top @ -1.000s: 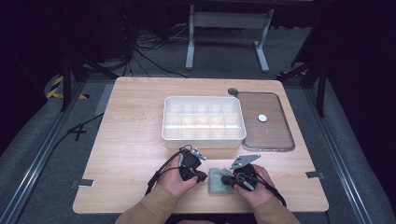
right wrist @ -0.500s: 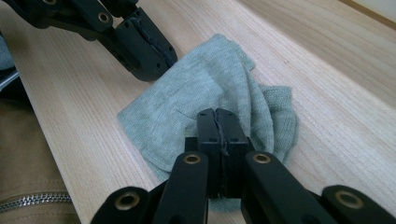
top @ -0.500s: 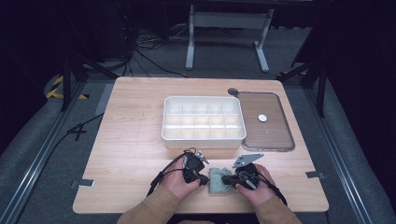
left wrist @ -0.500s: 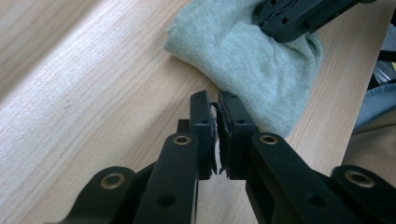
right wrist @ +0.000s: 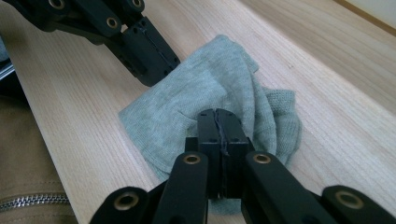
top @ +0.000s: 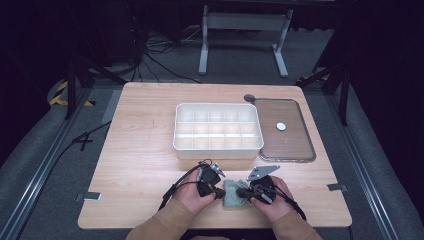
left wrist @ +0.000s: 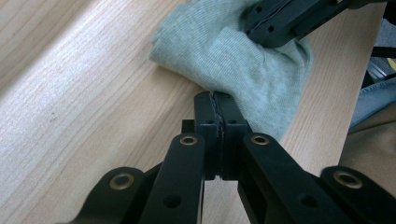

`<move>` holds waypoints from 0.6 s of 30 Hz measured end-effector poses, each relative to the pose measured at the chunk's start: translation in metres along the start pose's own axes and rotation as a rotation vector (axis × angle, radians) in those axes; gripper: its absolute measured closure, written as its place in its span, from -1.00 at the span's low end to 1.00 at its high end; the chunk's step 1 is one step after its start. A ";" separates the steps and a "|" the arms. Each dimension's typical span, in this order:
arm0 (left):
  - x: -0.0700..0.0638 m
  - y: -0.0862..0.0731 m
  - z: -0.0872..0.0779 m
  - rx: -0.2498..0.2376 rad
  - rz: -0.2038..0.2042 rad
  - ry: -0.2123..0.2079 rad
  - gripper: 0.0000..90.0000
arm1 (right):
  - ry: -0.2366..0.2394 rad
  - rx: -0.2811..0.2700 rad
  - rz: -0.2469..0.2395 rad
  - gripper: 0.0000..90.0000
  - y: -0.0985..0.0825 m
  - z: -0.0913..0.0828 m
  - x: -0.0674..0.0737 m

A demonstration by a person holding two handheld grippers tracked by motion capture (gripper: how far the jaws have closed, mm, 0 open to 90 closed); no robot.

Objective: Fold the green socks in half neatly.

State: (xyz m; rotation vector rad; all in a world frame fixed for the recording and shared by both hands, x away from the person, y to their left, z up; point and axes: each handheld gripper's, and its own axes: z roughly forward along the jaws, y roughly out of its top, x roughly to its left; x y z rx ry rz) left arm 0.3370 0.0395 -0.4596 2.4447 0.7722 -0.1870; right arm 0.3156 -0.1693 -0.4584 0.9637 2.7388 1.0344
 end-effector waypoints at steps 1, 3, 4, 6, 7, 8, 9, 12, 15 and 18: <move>-0.001 0.000 0.000 -0.004 0.000 0.000 0.99 | 0.001 0.002 -0.002 1.00 0.001 0.000 0.001; -0.001 0.000 0.000 -0.011 0.000 -0.002 0.99 | 0.001 0.002 -0.005 1.00 0.001 0.000 0.001; -0.001 0.000 0.000 -0.021 -0.001 -0.008 0.99 | 0.002 0.002 -0.004 1.00 0.001 0.001 0.000; -0.002 0.001 -0.001 -0.045 0.016 -0.018 0.99 | 0.005 0.001 -0.001 1.00 0.001 0.001 0.000; -0.002 0.001 -0.001 -0.057 0.015 -0.028 1.00 | 0.003 0.001 -0.003 1.00 0.001 0.001 0.000; -0.002 0.001 -0.002 -0.066 0.021 -0.038 1.00 | 0.002 0.002 -0.004 1.00 0.001 0.001 0.001; -0.003 0.002 -0.002 -0.075 0.023 -0.044 1.00 | 0.003 0.002 -0.002 1.00 0.001 0.001 0.001; -0.004 0.003 -0.003 -0.072 0.036 -0.042 1.00 | 0.003 0.001 -0.003 1.00 0.001 0.001 0.001; -0.005 0.003 -0.005 -0.088 0.040 -0.056 1.00 | 0.010 -0.010 -0.018 1.00 0.002 0.003 0.003; -0.008 0.003 -0.008 -0.094 0.048 -0.041 1.00 | 0.009 -0.016 -0.031 1.00 0.004 0.005 0.006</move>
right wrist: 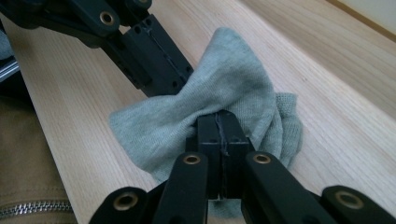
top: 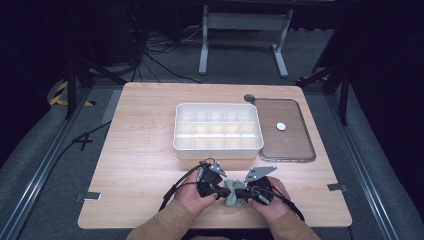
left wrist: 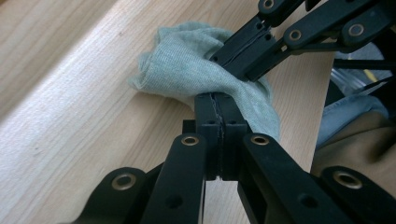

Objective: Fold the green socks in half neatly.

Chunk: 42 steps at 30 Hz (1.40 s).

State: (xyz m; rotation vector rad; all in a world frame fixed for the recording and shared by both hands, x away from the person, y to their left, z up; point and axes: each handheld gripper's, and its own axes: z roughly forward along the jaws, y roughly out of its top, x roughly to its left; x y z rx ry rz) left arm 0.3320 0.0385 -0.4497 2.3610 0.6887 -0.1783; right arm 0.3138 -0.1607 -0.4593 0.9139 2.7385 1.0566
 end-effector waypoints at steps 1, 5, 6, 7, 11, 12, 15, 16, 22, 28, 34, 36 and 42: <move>0.000 0.000 -0.002 0.001 0.007 0.007 1.00 | 0.002 -0.002 -0.001 1.00 0.001 0.001 0.000; -0.001 -0.001 -0.006 -0.033 0.006 -0.011 1.00 | 0.020 -0.007 0.006 1.00 0.002 0.002 0.000; -0.001 -0.001 -0.007 -0.048 0.008 -0.027 1.00 | 0.024 -0.006 0.012 1.00 0.002 0.003 0.000; -0.002 -0.001 -0.007 -0.072 0.002 -0.044 1.00 | 0.026 -0.003 0.014 1.00 0.002 0.003 -0.001; -0.004 0.000 -0.005 -0.055 0.001 -0.052 1.00 | 0.036 -0.001 0.013 1.00 0.004 0.006 0.001; -0.003 0.000 -0.005 -0.051 0.001 -0.046 1.00 | 0.035 -0.001 0.011 1.00 0.004 0.006 0.001; -0.004 -0.001 -0.010 -0.046 0.012 -0.018 1.00 | 0.032 -0.006 0.005 1.00 0.003 0.005 0.001; -0.004 -0.002 -0.012 -0.043 0.014 -0.007 1.00 | 0.028 -0.007 -0.004 1.00 0.003 0.005 0.002; 0.009 -0.008 -0.020 0.041 -0.026 0.052 0.95 | 0.025 -0.008 0.024 1.00 -0.001 0.001 -0.002; 0.002 -0.006 0.001 0.126 0.020 0.043 0.95 | 0.048 -0.020 0.064 1.00 -0.003 0.001 -0.007; -0.005 -0.002 0.002 0.098 0.081 0.018 0.95 | 0.027 -0.013 0.049 1.00 -0.002 0.001 -0.003; -0.006 -0.002 0.001 0.093 0.091 0.012 0.94 | 0.019 -0.011 0.041 1.00 -0.002 0.000 -0.002; -0.010 0.003 0.001 0.115 0.142 0.040 0.95 | 0.011 0.005 0.041 1.00 0.000 0.001 0.006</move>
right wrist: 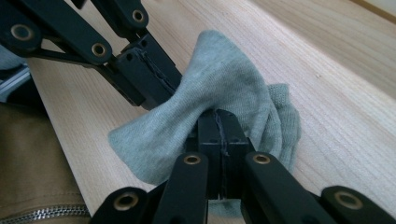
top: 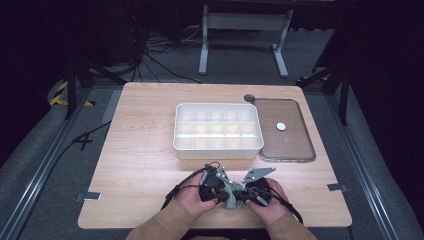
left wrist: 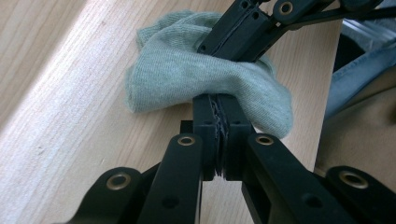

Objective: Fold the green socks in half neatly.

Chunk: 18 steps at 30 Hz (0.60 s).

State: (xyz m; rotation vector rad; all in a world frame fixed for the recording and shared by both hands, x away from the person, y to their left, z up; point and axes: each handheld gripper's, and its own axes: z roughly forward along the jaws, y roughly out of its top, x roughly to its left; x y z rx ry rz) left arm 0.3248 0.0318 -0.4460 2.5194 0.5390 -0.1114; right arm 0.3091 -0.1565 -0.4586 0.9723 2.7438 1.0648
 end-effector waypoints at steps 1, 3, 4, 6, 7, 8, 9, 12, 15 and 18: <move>0.000 0.000 0.000 -0.004 -0.001 -0.002 0.94 | 0.003 -0.002 0.003 1.00 0.000 0.000 0.000; 0.001 -0.002 -0.001 -0.004 0.002 0.012 0.92 | 0.014 -0.009 0.012 1.00 -0.001 0.000 -0.001; 0.001 -0.002 -0.001 -0.004 0.002 0.012 0.91 | 0.014 -0.009 0.012 1.00 -0.001 0.000 -0.001; 0.002 -0.003 -0.003 0.013 0.013 0.025 0.91 | 0.011 -0.022 0.011 0.87 0.000 -0.005 -0.001; 0.002 -0.003 -0.003 0.010 0.000 0.020 0.91 | 0.000 -0.024 0.005 0.85 0.001 -0.007 0.000; 0.002 -0.003 -0.003 0.013 -0.003 0.024 0.93 | -0.012 -0.034 -0.003 0.85 0.002 -0.013 0.001; 0.002 -0.003 -0.003 0.014 -0.002 0.023 0.94 | -0.024 -0.043 -0.011 0.84 0.004 -0.018 0.001; 0.002 -0.003 -0.002 0.013 -0.006 0.013 0.95 | -0.043 -0.069 -0.011 0.84 0.005 -0.029 -0.002; 0.002 -0.003 -0.002 0.017 -0.005 0.014 0.96 | -0.064 -0.072 0.027 0.88 -0.002 -0.041 -0.016; 0.001 -0.003 -0.002 0.013 -0.014 0.013 0.97 | -0.055 -0.058 0.030 0.89 -0.005 -0.039 -0.018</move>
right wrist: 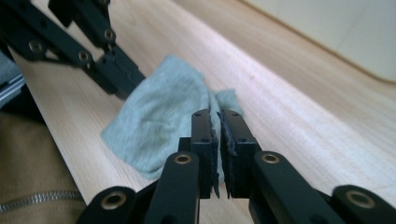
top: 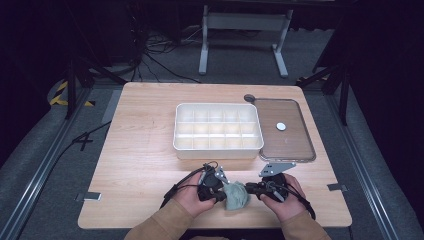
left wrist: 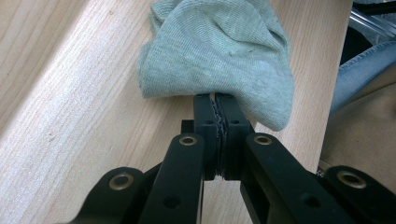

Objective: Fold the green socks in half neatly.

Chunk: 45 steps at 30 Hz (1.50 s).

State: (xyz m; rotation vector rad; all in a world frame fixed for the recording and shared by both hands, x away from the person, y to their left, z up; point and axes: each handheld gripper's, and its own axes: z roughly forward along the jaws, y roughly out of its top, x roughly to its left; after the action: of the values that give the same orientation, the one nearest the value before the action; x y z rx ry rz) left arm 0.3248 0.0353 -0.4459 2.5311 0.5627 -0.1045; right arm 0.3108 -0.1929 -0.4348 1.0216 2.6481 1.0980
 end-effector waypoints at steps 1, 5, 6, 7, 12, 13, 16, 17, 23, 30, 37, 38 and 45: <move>0.000 0.001 0.000 0.000 0.011 0.007 0.97 | 0.012 0.009 -0.014 0.90 -0.001 0.003 0.001; -0.001 0.001 -0.001 -0.015 0.011 -0.015 0.97 | 0.015 0.072 -0.059 0.92 -0.002 0.019 0.008; -0.001 0.001 -0.001 -0.026 0.011 -0.026 0.97 | 0.015 0.080 -0.058 0.93 -0.002 0.022 0.010; -0.001 0.001 -0.001 -0.026 0.011 -0.026 0.97 | 0.015 0.080 -0.058 0.93 -0.002 0.022 0.010; -0.005 0.003 -0.002 -0.074 0.051 -0.052 0.97 | 0.016 0.087 -0.042 0.98 -0.003 0.026 0.014; -0.006 0.004 -0.002 -0.078 0.060 -0.049 0.97 | 0.020 0.089 -0.036 0.99 -0.003 0.027 0.015; -0.009 0.007 -0.001 -0.096 0.105 -0.042 0.93 | 0.028 0.089 -0.021 0.99 -0.003 0.029 0.019; -0.009 0.007 -0.001 -0.096 0.105 -0.042 0.92 | 0.028 0.089 -0.021 0.99 -0.003 0.029 0.019; -0.013 0.008 -0.002 -0.132 0.163 -0.001 0.66 | 0.057 0.071 0.047 0.99 -0.005 0.028 0.014; -0.017 0.010 0.002 -0.147 0.217 0.005 0.35 | 0.065 0.062 0.063 0.99 -0.007 0.028 0.011; -0.022 0.019 0.010 -0.098 0.245 0.040 0.24 | 0.054 0.077 0.071 0.94 -0.008 0.026 0.008; -0.023 0.020 0.011 -0.091 0.247 0.044 0.23 | 0.054 0.085 0.079 0.89 -0.008 0.024 0.007; -0.019 0.023 0.012 -0.097 0.226 0.039 0.16 | 0.004 0.087 0.055 0.63 -0.007 0.003 0.000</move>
State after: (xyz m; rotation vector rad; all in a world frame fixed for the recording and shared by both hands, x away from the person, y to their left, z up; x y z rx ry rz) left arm 0.3174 0.0046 -0.4409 2.4871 0.2864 0.0531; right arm 0.3079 -0.1951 -0.4414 1.1158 2.7076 1.0043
